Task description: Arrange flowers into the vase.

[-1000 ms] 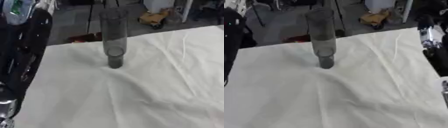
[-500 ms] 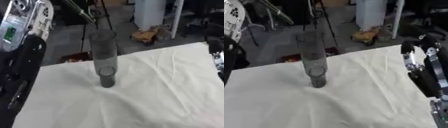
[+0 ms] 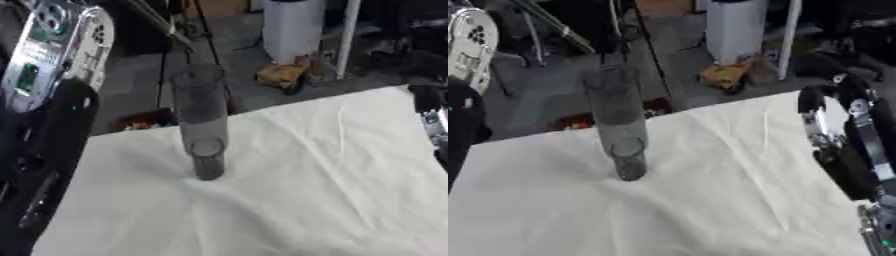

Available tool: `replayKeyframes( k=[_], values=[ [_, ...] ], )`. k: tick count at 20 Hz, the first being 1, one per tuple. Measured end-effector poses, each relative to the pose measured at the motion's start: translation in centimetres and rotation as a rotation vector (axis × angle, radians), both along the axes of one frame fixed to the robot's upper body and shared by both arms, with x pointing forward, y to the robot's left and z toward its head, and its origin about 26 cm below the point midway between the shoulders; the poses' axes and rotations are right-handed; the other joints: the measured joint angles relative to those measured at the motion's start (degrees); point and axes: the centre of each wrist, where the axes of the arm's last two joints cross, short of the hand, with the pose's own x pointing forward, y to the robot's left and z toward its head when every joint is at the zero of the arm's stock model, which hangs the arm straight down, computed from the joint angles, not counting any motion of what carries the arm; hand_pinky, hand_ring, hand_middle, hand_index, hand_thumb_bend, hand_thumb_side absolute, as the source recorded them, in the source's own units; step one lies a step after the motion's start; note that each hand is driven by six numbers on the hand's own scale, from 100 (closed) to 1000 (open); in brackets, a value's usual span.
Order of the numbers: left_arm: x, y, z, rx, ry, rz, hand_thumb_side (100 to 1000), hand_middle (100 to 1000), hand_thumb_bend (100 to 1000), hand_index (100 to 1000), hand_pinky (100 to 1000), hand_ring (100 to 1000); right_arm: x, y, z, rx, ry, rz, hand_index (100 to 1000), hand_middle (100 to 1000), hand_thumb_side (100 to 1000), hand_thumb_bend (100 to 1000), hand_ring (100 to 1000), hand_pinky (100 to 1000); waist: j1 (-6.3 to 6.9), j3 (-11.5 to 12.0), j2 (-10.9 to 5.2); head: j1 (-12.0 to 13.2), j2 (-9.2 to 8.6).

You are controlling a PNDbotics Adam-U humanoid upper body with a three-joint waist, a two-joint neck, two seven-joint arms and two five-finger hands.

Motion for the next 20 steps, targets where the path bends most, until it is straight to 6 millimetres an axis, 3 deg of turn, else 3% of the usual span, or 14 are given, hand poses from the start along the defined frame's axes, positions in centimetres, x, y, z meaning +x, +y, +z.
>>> replayKeyframes(
  k=[10,20],
  values=[
    [2.0,-0.1,-1.3,0.049,-0.036,0.069,673,100,100,100,100,100,0.0,0.2,0.4,0.003,-0.009,0.022,951,764,1000,100,940,795,0.25,-0.9,1.78,1.1,-1.69],
    [2.5,0.1,-1.5,0.073,-0.066,0.082,675,100,100,100,100,100,0.0,0.4,0.7,0.006,-0.015,0.033,952,761,1000,100,941,795,0.64,-1.7,3.18,1.6,-3.6]
  ],
)
